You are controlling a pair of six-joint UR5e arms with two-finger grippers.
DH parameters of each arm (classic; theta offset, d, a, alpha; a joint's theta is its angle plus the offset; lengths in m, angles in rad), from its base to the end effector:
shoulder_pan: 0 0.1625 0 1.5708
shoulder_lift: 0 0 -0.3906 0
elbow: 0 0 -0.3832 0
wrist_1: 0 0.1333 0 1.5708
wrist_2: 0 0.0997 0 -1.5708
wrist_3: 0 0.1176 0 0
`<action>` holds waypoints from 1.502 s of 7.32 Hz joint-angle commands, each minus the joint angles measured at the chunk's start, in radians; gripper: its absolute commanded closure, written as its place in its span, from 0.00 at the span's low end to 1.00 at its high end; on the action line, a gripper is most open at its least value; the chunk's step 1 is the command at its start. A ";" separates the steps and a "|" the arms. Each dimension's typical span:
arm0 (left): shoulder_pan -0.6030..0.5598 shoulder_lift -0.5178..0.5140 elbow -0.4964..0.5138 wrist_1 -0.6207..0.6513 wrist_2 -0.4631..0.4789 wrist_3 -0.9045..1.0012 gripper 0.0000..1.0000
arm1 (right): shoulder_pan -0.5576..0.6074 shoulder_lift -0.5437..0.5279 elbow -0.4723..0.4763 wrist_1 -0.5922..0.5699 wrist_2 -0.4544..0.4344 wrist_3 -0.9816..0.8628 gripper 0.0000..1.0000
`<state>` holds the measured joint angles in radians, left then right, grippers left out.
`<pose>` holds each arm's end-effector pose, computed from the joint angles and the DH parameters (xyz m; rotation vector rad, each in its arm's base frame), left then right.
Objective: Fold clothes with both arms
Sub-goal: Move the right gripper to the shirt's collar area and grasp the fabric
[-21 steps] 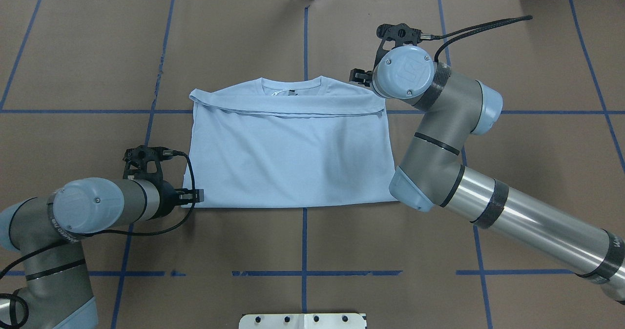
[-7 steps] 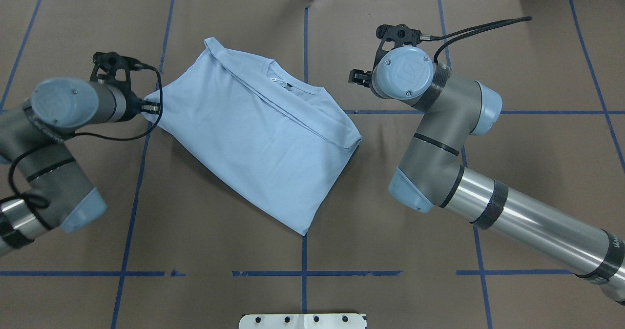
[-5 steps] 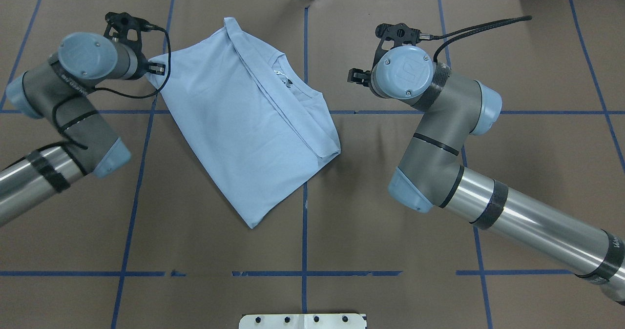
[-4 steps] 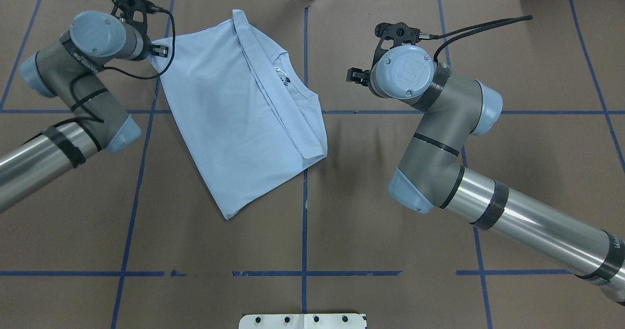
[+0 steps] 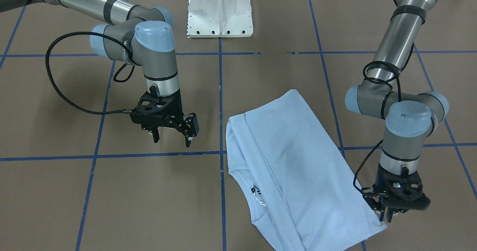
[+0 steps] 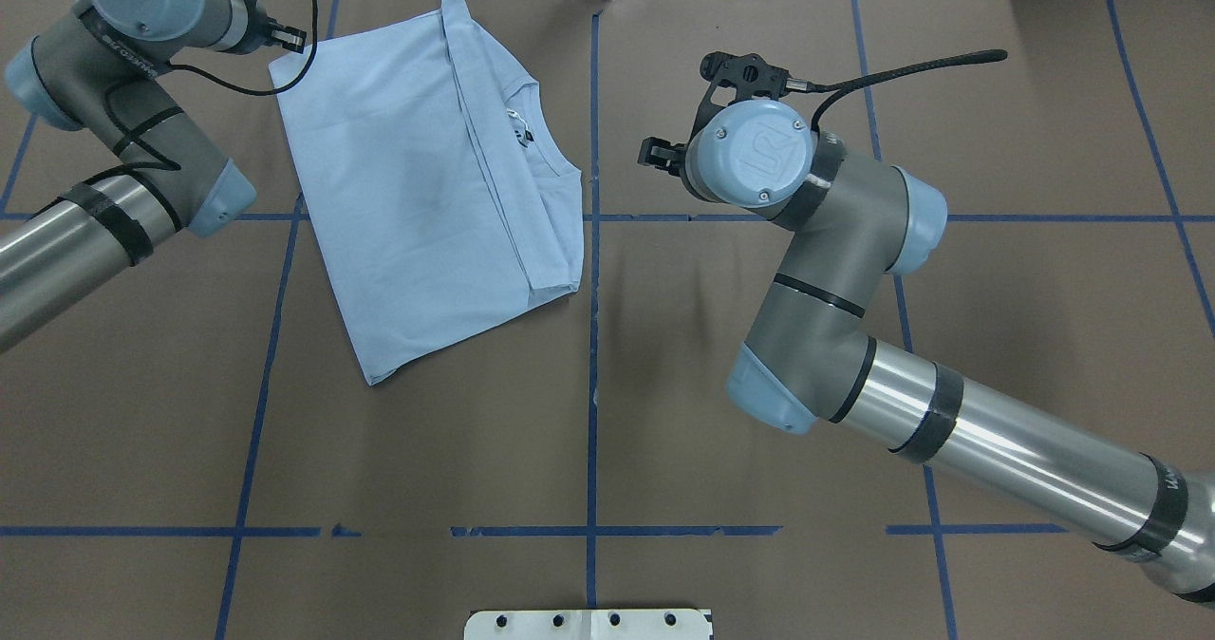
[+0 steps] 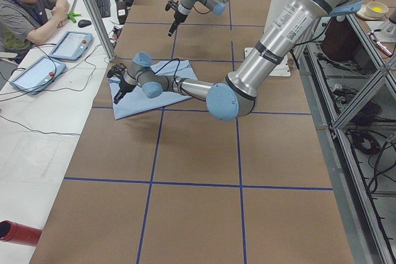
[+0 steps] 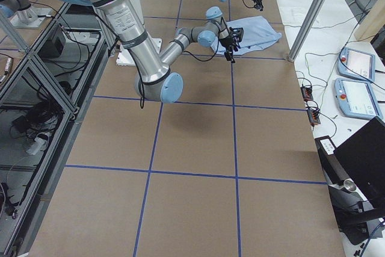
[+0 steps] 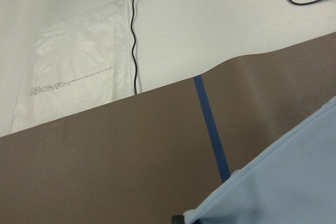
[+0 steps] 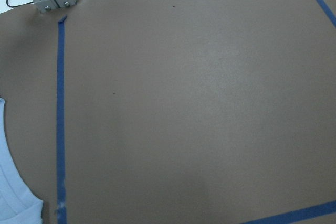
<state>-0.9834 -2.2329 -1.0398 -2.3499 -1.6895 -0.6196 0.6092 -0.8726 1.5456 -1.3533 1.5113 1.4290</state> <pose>0.3293 -0.7099 0.4134 0.6858 0.6068 0.0241 -0.4977 -0.5183 0.2192 0.3818 -0.8157 0.4622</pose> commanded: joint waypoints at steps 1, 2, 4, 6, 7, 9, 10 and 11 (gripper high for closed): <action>-0.004 0.068 -0.106 -0.035 -0.114 -0.008 0.00 | -0.032 0.161 -0.150 0.000 -0.008 0.130 0.06; -0.004 0.099 -0.150 -0.035 -0.114 -0.009 0.00 | -0.048 0.258 -0.300 0.050 -0.025 0.157 0.08; -0.001 0.113 -0.170 -0.035 -0.116 -0.026 0.00 | -0.069 0.346 -0.497 0.128 -0.056 0.160 0.11; 0.006 0.113 -0.172 -0.037 -0.116 -0.065 0.00 | -0.089 0.365 -0.547 0.128 -0.071 0.151 0.15; 0.006 0.113 -0.171 -0.035 -0.116 -0.065 0.00 | -0.097 0.380 -0.577 0.128 -0.089 0.150 0.18; 0.008 0.113 -0.169 -0.035 -0.116 -0.065 0.00 | -0.106 0.380 -0.590 0.126 -0.092 0.117 0.28; 0.008 0.113 -0.167 -0.035 -0.116 -0.065 0.00 | -0.111 0.380 -0.593 0.126 -0.094 0.117 0.34; 0.008 0.114 -0.167 -0.035 -0.116 -0.065 0.00 | -0.114 0.380 -0.594 0.126 -0.095 0.117 0.34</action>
<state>-0.9759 -2.1195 -1.2081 -2.3853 -1.8055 -0.6841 0.5001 -0.4929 0.9548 -1.2271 1.4181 1.5488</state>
